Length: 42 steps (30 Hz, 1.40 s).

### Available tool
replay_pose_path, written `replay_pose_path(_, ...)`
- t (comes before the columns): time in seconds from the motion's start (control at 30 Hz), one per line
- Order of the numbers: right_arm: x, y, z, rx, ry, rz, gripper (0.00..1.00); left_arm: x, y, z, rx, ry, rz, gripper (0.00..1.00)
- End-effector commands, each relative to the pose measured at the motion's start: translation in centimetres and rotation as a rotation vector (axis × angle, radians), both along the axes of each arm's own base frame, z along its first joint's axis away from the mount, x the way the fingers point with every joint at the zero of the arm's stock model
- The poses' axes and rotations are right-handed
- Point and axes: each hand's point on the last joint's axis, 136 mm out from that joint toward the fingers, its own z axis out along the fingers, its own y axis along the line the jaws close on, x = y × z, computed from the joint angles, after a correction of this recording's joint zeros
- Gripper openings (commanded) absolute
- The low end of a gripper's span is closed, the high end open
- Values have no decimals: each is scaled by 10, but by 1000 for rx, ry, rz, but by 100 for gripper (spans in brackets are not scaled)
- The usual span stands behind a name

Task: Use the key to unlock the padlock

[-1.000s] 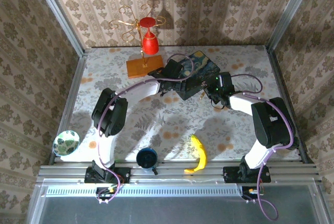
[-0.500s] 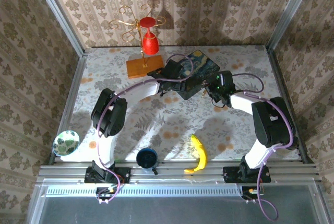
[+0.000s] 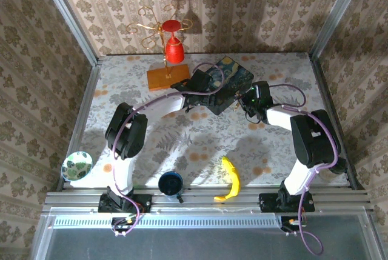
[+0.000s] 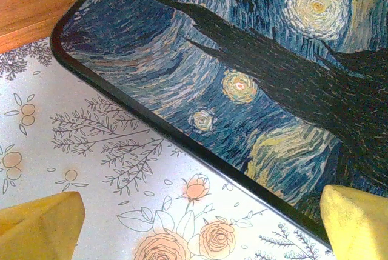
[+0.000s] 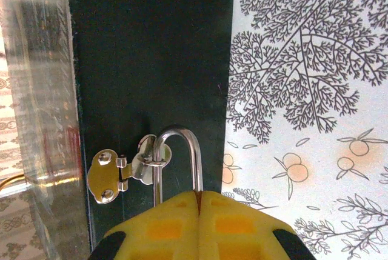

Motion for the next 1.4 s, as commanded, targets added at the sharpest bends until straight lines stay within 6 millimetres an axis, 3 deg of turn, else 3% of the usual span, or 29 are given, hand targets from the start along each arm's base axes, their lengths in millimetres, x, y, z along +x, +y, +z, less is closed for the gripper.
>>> replay_pose_path(0.0, 21, -30, 11, -62, -56, -129, 0, -24, 44, -42, 181, 136, 30, 100)
replay_pose_path(0.2, 15, -14, 8, -76, -39, -42, 0, -22, 44, -34, 178, 122, 30, 100)
replay_pose_path(0.6, -23, -2, 5, -81, -24, -11, 0, -19, 41, 32, 85, -3, 23, 100)
replay_pose_path(0.8, -48, 3, 8, -84, -25, -2, 0, -5, 23, 48, 62, -58, 7, 100)
replay_pose_path(1.1, -78, 4, 9, -96, -25, -9, 0, 30, -10, 29, 165, -78, -11, 100)
replay_pose_path(1.37, -86, -4, 1, -107, -17, -44, 0, 35, -11, 4, 239, -40, -28, 100)
